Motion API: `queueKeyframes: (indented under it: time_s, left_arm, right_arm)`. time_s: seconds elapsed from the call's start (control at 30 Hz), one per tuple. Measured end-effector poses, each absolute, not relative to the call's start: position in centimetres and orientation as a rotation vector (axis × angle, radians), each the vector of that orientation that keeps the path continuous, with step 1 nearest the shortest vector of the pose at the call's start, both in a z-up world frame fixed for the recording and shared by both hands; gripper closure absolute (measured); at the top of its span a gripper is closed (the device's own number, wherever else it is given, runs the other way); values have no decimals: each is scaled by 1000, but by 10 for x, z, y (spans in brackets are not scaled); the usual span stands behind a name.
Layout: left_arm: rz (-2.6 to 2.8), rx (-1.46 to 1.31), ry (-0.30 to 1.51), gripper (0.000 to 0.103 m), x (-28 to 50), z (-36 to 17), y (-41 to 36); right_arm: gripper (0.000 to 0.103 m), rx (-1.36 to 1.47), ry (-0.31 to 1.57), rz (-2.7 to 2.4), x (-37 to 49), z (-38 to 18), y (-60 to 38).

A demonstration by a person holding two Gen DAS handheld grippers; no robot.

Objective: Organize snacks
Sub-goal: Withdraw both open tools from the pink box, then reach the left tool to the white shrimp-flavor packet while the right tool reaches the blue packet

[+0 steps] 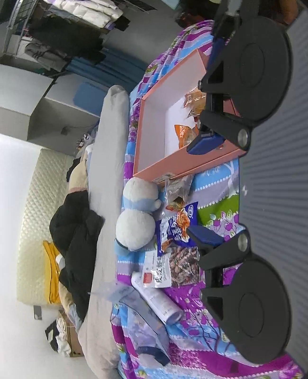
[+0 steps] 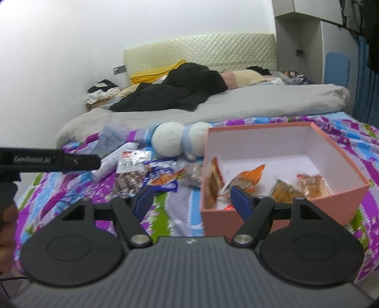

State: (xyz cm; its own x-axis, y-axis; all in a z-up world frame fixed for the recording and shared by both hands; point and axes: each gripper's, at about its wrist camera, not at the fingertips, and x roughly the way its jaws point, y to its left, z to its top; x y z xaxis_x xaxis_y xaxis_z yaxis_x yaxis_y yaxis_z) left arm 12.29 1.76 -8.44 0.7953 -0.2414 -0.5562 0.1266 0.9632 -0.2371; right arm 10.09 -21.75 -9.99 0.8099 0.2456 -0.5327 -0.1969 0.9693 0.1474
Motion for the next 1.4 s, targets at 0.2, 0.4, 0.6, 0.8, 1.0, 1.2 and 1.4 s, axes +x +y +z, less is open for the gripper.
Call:
queueKeyframes:
  time_s: [0.2,0.4,0.6,0.8,1.0,1.2,1.4]
  left_arm:
    - [-167,-240,634,32,103,-92,32]
    - [-135,-285,667,32,89,-109,47]
    - [-107,-322,696,32,85,-126,62]
    - [-96,-335,706,32,92,-135,68]
    - [-73,-363,709,32,108,-151,79]
    - [-27,-391,740,32,145,-179,102]
    - [14,-386,767,32,191,-204,124]
  right_arm:
    - [30,71,598,272,86,-104,-205]
    - [30,60,618,290,73,-109,-195]
    - [30,43,635,300,70,-115,-188]
    - [30,33,642,300,74,-120,-182]
    - [30,-5,637,328,80,-129,-167]
    - [30,-105,608,364,101,-140,-147]
    - [31,-157,599,360,133,-154,-138]
